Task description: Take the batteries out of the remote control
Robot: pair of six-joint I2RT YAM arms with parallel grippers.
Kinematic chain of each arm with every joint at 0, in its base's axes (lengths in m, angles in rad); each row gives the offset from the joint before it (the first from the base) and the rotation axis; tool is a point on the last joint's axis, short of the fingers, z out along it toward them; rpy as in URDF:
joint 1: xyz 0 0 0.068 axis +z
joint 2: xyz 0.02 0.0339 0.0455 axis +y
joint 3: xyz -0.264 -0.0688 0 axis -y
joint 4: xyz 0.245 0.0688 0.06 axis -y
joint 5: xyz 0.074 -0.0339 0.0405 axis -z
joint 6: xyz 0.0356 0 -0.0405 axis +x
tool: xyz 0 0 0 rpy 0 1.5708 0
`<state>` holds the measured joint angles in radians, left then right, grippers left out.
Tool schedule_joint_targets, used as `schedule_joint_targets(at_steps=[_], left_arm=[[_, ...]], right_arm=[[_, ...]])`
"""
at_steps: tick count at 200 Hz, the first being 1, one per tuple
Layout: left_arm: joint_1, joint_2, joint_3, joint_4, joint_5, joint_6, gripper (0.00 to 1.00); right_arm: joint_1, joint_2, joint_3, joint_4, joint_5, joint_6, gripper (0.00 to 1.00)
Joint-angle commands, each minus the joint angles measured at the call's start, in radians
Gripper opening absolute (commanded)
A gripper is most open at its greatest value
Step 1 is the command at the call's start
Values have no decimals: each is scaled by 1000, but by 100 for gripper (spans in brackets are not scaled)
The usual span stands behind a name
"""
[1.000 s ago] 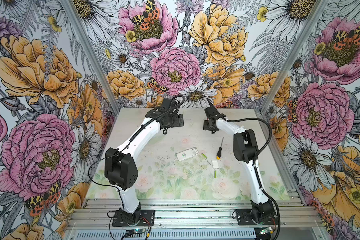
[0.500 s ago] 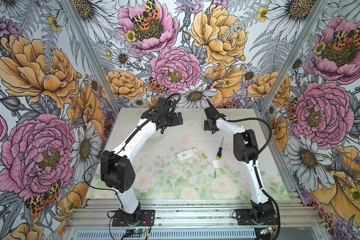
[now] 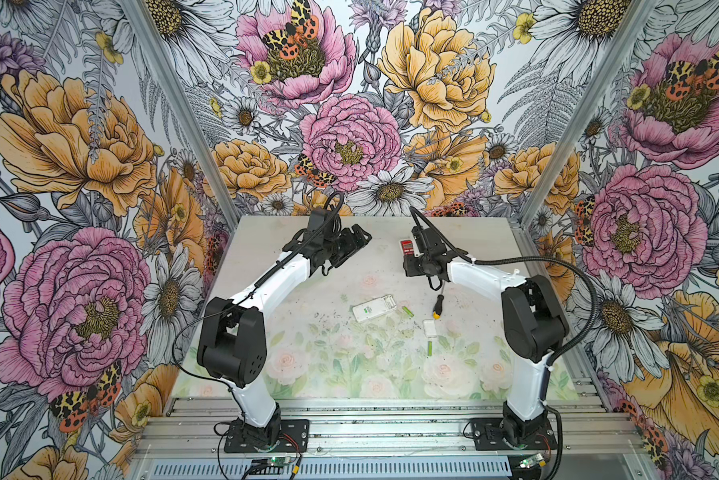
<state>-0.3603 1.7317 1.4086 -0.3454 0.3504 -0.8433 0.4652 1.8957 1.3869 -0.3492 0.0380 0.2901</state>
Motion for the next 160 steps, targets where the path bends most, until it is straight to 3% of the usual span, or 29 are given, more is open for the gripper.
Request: schedule_joint_targets(at_steps=[1,58,106,160], left_arm=[[-9,38,-9,93,82,-119,93],[-32,76,-51,111,102,-223,90],[-54,79,-126,178,117,-287,83],[-42,79,-195,364,111,-328,58]], right_arm=[[55,-67,-46,109,-46,-79,31],[157,-113,-68,117,-28,-117,31],[163,-119,-62,119,-90,-94,30],[165,-136,-53,134,-255,-73,28]])
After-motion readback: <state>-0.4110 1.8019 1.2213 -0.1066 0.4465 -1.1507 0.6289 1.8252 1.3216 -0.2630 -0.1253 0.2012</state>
